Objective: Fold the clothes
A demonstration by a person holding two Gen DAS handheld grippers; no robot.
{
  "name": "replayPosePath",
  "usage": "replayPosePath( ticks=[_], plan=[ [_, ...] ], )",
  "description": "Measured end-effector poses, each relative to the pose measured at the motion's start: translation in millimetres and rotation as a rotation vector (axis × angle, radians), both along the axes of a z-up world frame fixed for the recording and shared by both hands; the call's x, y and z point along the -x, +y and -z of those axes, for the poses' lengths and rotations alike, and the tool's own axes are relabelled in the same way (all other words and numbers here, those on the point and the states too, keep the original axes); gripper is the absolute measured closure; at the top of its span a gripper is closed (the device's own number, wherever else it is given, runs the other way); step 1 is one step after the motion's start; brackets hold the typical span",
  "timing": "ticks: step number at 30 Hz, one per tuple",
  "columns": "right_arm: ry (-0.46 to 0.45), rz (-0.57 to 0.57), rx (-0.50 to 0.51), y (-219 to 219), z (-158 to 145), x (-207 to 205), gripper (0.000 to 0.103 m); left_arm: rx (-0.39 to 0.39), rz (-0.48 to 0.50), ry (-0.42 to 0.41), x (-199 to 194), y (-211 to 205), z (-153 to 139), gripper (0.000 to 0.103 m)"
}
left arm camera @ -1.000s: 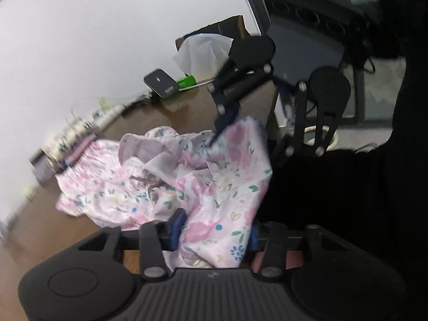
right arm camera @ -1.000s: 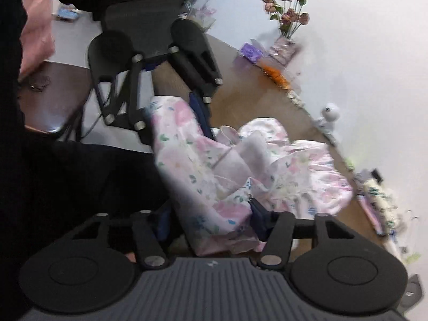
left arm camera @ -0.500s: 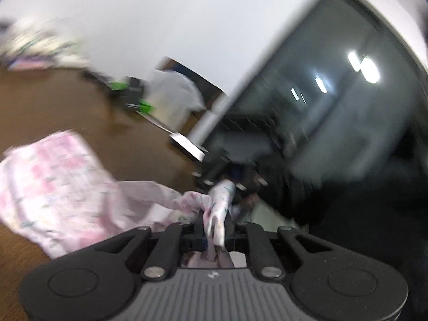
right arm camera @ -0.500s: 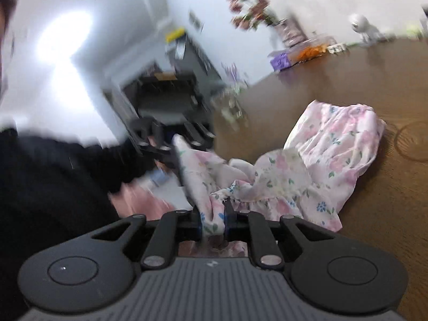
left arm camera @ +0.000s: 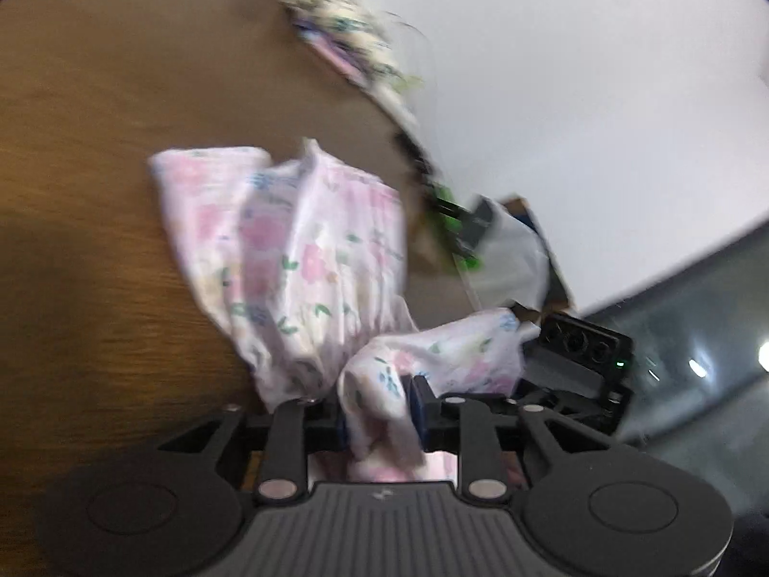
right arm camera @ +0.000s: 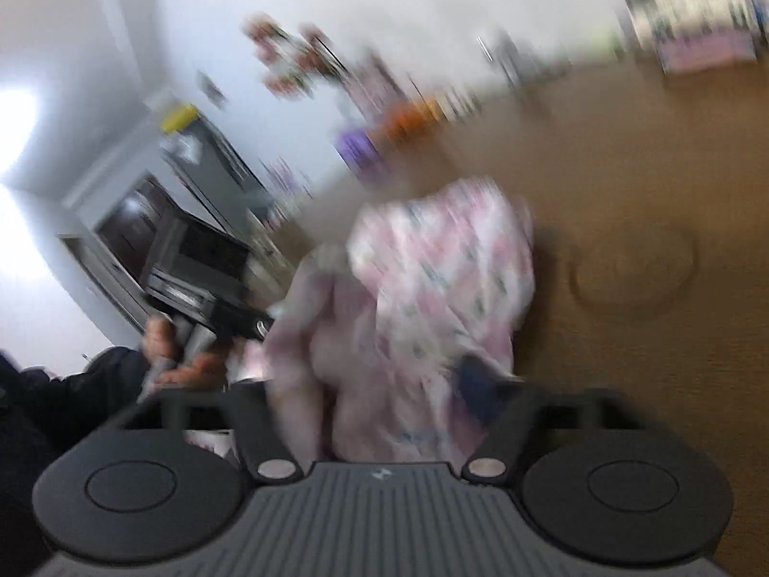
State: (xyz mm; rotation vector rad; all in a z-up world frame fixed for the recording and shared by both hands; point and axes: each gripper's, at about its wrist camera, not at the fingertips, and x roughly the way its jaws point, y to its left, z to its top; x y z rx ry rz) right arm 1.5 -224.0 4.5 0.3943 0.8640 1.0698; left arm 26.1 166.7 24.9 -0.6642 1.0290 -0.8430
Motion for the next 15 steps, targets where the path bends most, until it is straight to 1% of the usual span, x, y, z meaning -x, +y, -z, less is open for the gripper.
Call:
replayPosePath(
  ticks=[1, 2, 3, 5, 7, 8, 9, 10, 12, 13, 15],
  plan=[
    [0.068, 0.000, -0.016, 1, 4, -4, 0.070, -0.006, -0.027, -0.012, 4, 4, -3, 0.076],
    [0.132, 0.000, -0.036, 1, 7, -7, 0.080, -0.012, -0.054, -0.025, 8, 7, -6, 0.068],
    [0.183, 0.002, -0.069, -2, 5, -6, 0.082, -0.026, -0.077, -0.060, 16, 10, -13, 0.062],
    [0.281, 0.010, -0.135, -7, 4, -5, 0.083, -0.093, -0.146, -0.145, 36, 14, -28, 0.035],
    [0.353, 0.051, -0.167, -8, 8, -6, 0.083, -0.216, -0.267, -0.205, 61, 14, -40, 0.019],
    [0.380, 0.075, -0.159, -6, 11, -5, 0.083, -0.274, -0.325, -0.233, 73, 14, -46, 0.019],
    [0.417, 0.083, -0.175, -5, 15, -4, 0.084, -0.294, -0.357, -0.239, 82, 14, -48, 0.019],
    [0.454, 0.088, -0.192, -4, 20, -3, 0.084, -0.279, -0.371, -0.235, 91, 13, -49, 0.019],
    [0.516, 0.089, -0.218, 2, 26, -2, 0.084, -0.238, -0.388, -0.188, 96, 4, -47, 0.020],
    [0.523, 0.094, -0.215, 5, 29, -3, 0.084, -0.224, -0.372, -0.164, 96, -4, -43, 0.021],
    [0.536, 0.108, -0.207, 11, 34, -5, 0.084, -0.236, -0.341, -0.147, 101, -10, -36, 0.028]
  ],
)
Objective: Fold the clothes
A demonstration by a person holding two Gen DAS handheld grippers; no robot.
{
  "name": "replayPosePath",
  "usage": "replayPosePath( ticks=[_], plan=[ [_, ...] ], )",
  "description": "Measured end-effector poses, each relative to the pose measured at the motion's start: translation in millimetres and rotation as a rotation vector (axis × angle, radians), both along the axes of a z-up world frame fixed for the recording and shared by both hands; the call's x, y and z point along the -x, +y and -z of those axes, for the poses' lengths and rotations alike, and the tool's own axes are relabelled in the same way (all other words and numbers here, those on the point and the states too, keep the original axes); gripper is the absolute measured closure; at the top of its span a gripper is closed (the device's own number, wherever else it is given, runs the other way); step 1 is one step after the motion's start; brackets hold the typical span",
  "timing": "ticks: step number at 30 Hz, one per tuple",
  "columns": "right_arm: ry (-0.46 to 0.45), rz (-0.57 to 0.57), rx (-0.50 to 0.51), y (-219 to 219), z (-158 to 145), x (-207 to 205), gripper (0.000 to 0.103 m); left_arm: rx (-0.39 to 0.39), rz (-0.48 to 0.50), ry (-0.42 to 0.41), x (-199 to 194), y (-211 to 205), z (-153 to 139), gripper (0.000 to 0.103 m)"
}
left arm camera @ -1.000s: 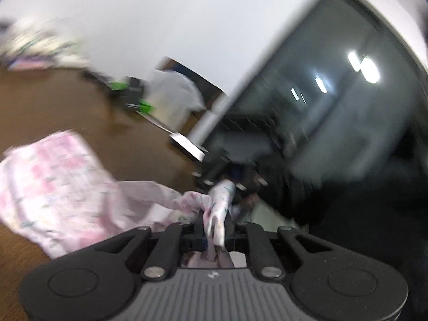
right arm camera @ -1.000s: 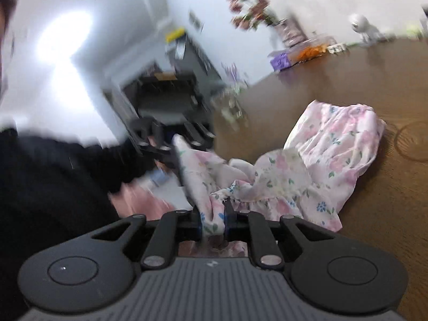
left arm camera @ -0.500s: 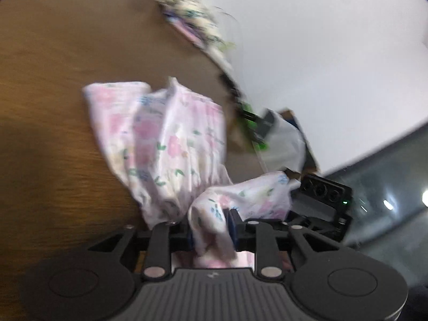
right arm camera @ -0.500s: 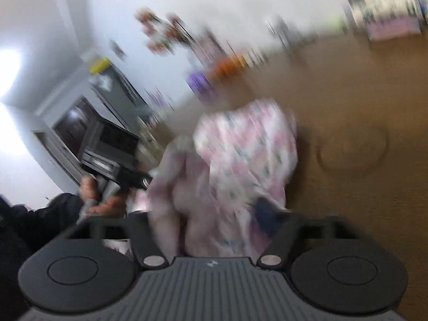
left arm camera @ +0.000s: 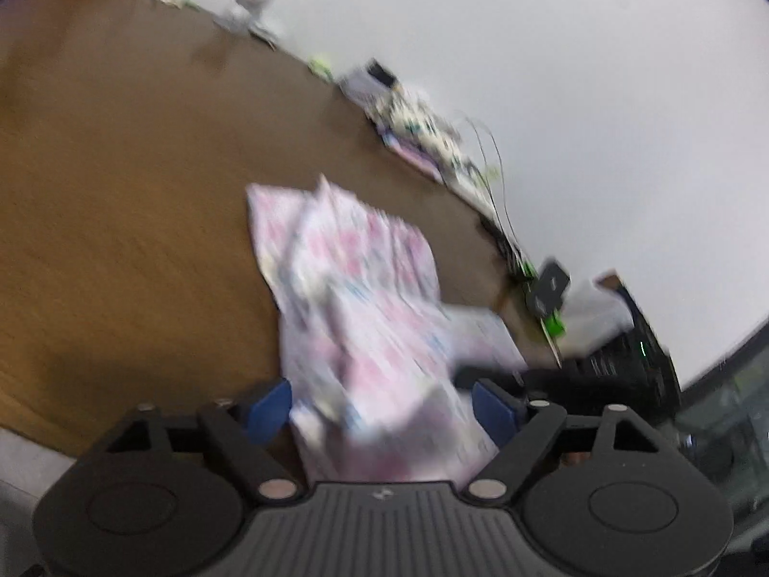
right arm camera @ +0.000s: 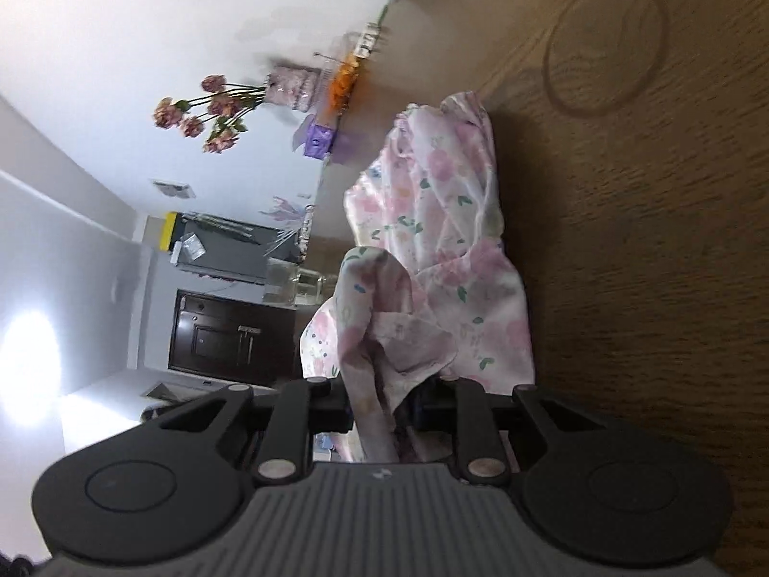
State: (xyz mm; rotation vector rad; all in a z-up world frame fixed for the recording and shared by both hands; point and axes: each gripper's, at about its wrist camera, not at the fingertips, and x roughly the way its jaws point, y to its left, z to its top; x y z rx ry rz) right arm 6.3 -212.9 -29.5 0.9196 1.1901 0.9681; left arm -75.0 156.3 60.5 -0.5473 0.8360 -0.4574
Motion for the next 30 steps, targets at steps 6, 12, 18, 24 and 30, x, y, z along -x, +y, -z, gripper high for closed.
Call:
replayPosePath(
  ticks=[6, 12, 18, 24, 30],
  plan=[
    [-0.001, 0.045, 0.047, 8, 10, 5, 0.085, 0.073, -0.053, 0.047, 8, 0, 11, 0.080],
    [-0.053, 0.068, 0.103, 6, -3, 18, 0.085, 0.001, 0.033, 0.016, 8, -8, -1, 0.085],
    [-0.166, 0.033, 0.185, 13, -22, 28, 0.086, -0.019, -0.029, -0.025, 9, 4, -15, 0.082],
    [-0.217, 0.026, 0.231, 11, -27, 37, 0.084, -0.042, -0.006, 0.046, 1, -6, -1, 0.094],
    [-0.398, 0.126, 0.250, -6, -61, 45, 0.072, -0.030, -0.022, 0.062, 2, -4, 10, 0.094]
  ],
)
